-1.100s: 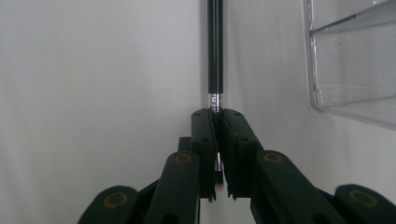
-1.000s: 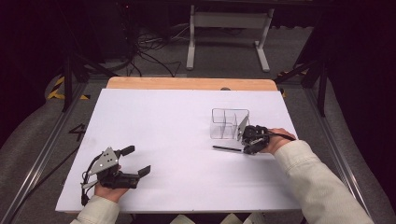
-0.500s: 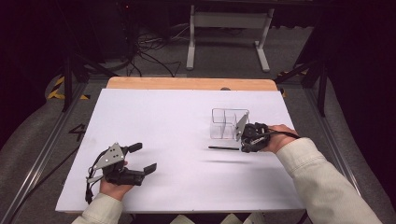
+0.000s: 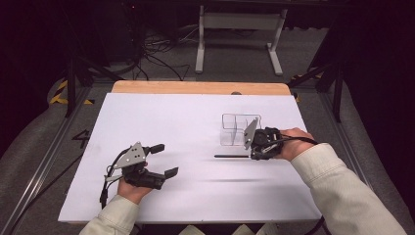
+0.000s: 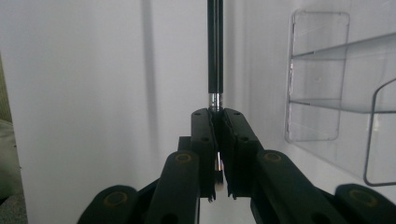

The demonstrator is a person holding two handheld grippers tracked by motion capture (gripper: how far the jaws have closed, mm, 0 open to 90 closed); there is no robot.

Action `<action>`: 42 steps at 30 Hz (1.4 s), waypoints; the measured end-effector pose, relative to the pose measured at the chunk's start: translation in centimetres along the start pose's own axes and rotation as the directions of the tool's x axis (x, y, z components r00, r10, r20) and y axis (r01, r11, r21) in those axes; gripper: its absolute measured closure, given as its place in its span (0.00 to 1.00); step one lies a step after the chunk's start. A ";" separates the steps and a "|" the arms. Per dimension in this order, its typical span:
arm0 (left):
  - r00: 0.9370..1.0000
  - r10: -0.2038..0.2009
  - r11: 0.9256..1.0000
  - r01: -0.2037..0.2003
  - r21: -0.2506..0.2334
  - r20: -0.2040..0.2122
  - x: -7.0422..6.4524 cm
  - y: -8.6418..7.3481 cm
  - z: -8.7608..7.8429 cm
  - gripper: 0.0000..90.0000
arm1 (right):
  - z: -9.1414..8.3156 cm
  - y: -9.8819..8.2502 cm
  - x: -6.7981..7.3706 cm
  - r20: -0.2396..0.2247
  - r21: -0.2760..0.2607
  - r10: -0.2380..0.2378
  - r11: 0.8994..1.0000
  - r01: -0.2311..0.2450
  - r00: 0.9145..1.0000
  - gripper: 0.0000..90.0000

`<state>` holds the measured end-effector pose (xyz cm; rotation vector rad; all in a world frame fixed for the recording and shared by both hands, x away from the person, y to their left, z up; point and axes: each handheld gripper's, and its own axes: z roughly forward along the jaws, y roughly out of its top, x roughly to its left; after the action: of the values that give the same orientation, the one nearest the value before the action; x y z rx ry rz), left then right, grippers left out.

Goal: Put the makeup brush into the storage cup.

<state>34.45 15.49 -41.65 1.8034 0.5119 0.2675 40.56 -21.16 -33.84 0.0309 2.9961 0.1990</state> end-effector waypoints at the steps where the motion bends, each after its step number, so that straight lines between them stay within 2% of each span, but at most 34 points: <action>1: 1.000 0.006 1.000 -0.006 0.002 0.005 -0.1 0.2 0.3 0.09 | -0.1 0.2 0.1 0.000 -0.001 -0.003 1.000 0.003 1.000 0.93; 8: 0.999 0.009 1.000 -0.010 0.016 0.038 -0.5 0.9 1.5 0.11 | -0.4 1.7 0.5 -0.006 0.001 -0.027 1.000 0.027 1.000 0.93; 13: 0.997 -0.017 1.000 0.015 0.027 0.081 -0.3 1.3 2.6 0.14 | -0.6 2.6 0.7 -0.012 -0.011 -0.046 0.999 0.046 0.999 0.93; 17: 0.995 0.009 0.999 -0.014 0.051 0.101 -0.7 1.6 3.4 0.15 | -0.6 3.5 0.9 -0.016 -0.014 -0.061 0.998 0.061 0.998 0.93; 21: 0.994 0.015 0.998 -0.022 0.066 0.110 -1.0 1.7 3.9 0.18 | -0.7 4.4 1.1 -0.023 -0.023 -0.085 0.996 0.084 0.996 0.93; 27: 0.989 0.015 0.997 -0.027 0.073 0.149 -1.2 1.7 4.4 0.27 | -1.3 5.5 1.5 -0.025 -0.027 -0.122 0.992 0.121 0.992 0.93; 35: 0.979 0.042 0.995 -0.060 0.083 0.202 -1.5 1.6 4.7 0.42 | -1.3 6.9 1.8 -0.034 -0.002 -0.166 0.986 0.166 0.986 0.93; 37: 0.977 0.041 0.995 -0.060 0.084 0.207 -1.6 1.6 4.7 0.45 | -1.3 7.3 1.9 -0.037 0.007 -0.173 0.985 0.174 0.984 0.93; 40: 0.971 0.030 0.994 -0.055 0.099 0.237 -1.6 1.5 4.9 0.48 | -1.3 7.8 2.0 -0.037 0.014 -0.187 0.982 0.187 0.982 0.93; 42: 0.970 0.032 0.993 -0.057 0.101 0.240 -1.6 1.5 4.9 0.49 | -1.3 8.0 2.0 -0.038 0.015 -0.191 0.981 0.192 0.981 0.93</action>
<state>35.45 10.19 -41.56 1.9226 0.3209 0.0526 38.49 -13.37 -31.75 -0.2606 3.0120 0.1518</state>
